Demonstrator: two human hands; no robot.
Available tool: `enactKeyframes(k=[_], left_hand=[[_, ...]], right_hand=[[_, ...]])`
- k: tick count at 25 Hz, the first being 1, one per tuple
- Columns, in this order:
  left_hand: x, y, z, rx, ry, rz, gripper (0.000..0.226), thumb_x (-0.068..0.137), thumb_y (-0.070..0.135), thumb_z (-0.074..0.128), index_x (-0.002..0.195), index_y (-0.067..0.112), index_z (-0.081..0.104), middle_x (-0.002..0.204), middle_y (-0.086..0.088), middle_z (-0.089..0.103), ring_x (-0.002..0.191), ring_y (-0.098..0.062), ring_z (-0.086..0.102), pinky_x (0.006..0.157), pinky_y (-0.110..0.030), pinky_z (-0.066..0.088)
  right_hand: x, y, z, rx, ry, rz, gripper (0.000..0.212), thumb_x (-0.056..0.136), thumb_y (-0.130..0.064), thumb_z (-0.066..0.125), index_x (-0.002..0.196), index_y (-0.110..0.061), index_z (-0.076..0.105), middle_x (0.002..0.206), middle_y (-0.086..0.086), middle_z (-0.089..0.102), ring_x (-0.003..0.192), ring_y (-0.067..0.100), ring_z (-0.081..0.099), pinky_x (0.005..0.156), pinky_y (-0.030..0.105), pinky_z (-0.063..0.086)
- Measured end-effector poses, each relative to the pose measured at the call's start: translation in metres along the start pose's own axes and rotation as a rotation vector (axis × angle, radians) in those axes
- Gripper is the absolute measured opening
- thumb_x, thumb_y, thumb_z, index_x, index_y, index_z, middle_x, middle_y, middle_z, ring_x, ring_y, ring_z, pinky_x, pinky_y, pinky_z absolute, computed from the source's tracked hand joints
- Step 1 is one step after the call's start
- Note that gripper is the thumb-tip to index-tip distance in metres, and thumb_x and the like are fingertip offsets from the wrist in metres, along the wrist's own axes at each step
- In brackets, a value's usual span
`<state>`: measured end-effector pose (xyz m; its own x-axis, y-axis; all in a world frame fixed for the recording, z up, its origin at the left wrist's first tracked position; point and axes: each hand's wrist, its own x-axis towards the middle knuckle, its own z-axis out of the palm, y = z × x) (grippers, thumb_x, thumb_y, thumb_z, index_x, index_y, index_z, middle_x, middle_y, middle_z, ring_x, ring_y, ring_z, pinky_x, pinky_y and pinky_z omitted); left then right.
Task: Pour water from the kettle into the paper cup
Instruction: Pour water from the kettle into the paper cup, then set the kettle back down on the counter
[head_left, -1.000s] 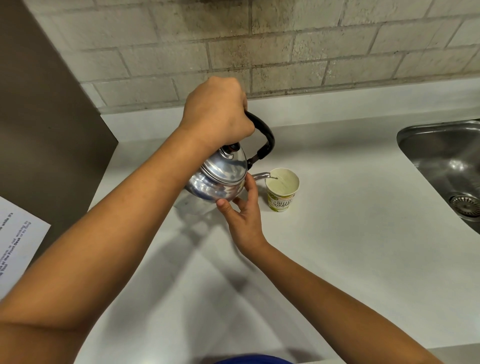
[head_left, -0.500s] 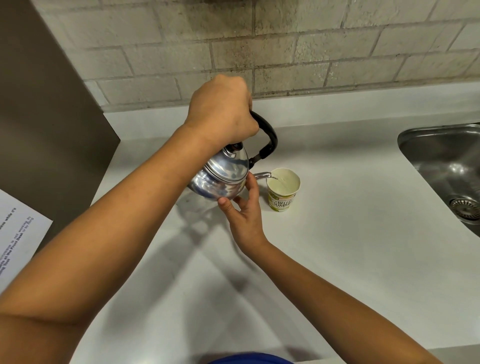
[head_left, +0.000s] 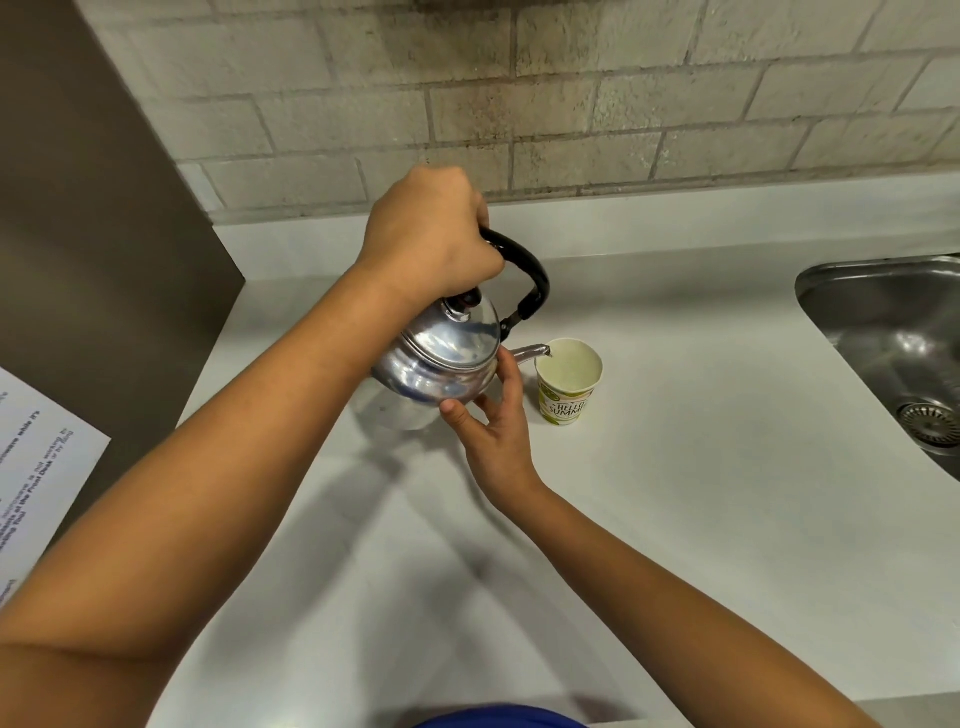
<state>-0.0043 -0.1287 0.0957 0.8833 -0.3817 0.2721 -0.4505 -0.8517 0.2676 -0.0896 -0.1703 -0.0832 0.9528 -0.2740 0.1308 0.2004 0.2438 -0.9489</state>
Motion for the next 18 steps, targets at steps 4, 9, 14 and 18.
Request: enactKeyframes(k=[4, 9, 14, 18], left_hand=[[-0.006, -0.015, 0.003, -0.099, 0.017, -0.045, 0.007, 0.066, 0.023, 0.07, 0.07, 0.017, 0.073, 0.053, -0.001, 0.055, 0.061, -0.026, 0.059, 0.052, -0.024, 0.043], [-0.01, -0.033, 0.008, -0.21, 0.054, -0.121, 0.018, 0.064, 0.027, 0.072, 0.052, 0.02, 0.061, 0.047, 0.002, 0.05, 0.053, -0.02, 0.052, 0.051, -0.024, 0.041], [-0.017, -0.051, 0.008, -0.369, 0.106, -0.213, 0.015, 0.065, 0.026, 0.075, 0.054, 0.02, 0.066, 0.046, 0.006, 0.051, 0.044, -0.007, 0.045, 0.045, -0.017, 0.036], [-0.023, -0.061, 0.004, -0.481, 0.157, -0.289, 0.03, 0.063, 0.026, 0.077, 0.042, 0.023, 0.057, 0.031, 0.012, 0.046, 0.032, 0.0, 0.041, 0.044, -0.017, 0.031]], right_hand=[[0.0, 0.001, -0.004, -0.063, 0.007, 0.008, 0.074, 0.079, -0.001, 0.066, 0.138, -0.014, 0.022, 0.138, 0.007, 0.039, 0.118, 0.018, 0.048, 0.083, 0.01, 0.047], [-0.003, -0.001, -0.005, -0.164, -0.004, 0.015, 0.075, 0.078, -0.009, 0.069, 0.136, -0.025, 0.024, 0.138, -0.002, 0.033, 0.121, 0.015, 0.044, 0.093, 0.028, 0.048], [-0.006, -0.01, -0.008, -0.34, -0.021, -0.004, 0.065, 0.081, -0.024, 0.065, 0.13, -0.036, 0.025, 0.142, 0.006, 0.026, 0.131, 0.023, 0.033, 0.107, 0.047, 0.038], [0.002, -0.041, 0.002, -0.61, 0.177, -0.261, 0.057, 0.082, -0.034, 0.051, 0.131, -0.011, 0.035, 0.136, 0.018, 0.031, 0.129, 0.026, 0.031, 0.109, 0.033, 0.027]])
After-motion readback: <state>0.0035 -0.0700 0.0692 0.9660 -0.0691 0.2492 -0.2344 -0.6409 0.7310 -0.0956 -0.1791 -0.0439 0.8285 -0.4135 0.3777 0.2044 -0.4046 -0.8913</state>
